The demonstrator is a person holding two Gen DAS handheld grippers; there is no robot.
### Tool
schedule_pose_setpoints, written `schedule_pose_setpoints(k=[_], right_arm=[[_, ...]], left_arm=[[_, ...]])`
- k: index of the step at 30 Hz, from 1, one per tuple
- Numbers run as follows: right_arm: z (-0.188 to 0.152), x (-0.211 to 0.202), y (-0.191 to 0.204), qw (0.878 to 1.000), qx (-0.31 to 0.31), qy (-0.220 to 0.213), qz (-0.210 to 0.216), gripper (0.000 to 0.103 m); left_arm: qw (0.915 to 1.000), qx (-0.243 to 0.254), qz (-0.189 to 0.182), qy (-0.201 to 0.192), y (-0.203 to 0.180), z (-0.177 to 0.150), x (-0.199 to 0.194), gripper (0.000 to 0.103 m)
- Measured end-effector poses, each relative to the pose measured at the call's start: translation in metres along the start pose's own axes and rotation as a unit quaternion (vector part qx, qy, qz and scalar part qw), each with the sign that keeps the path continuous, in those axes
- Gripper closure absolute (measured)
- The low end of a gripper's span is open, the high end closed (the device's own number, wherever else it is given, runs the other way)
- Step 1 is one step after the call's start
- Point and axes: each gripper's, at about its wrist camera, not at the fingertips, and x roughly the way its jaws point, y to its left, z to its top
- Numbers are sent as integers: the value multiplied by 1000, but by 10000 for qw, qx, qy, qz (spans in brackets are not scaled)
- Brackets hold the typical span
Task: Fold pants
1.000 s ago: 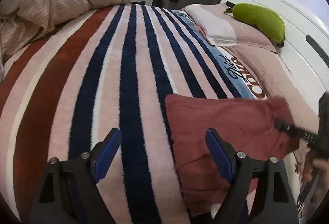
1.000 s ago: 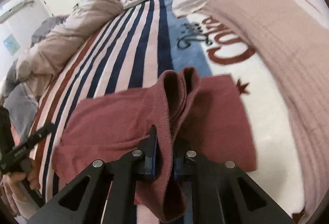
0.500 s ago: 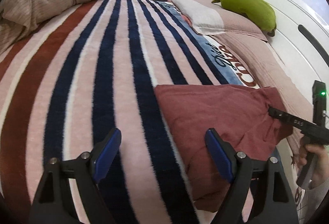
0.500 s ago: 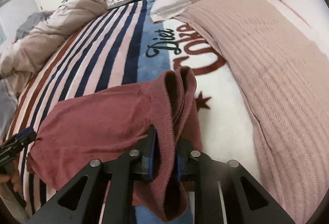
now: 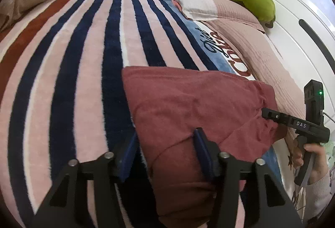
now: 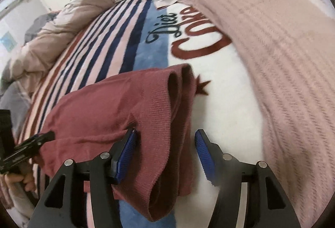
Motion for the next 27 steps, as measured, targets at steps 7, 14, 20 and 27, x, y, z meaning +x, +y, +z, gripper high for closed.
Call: schedule_pose_setpoints(k=[7,14,20,27], right_arm=[[-1,12,0,9994,-59,84,333,64],[-4,0,11,9992,-266,-164,256,87],[-7,-34,20,9981,-260,-475,285,88],[-42,-93,14,9975,-127,-649,237,88]], left_arm=[[9999,58,119,-83,-4,-2,-2,76],[9990,243,122,-362,-12,0,-14,89],[9961,580,51,-664,-33,1,-39,90],[9876,1127,-329,-1039,-84,-5,-85,90]])
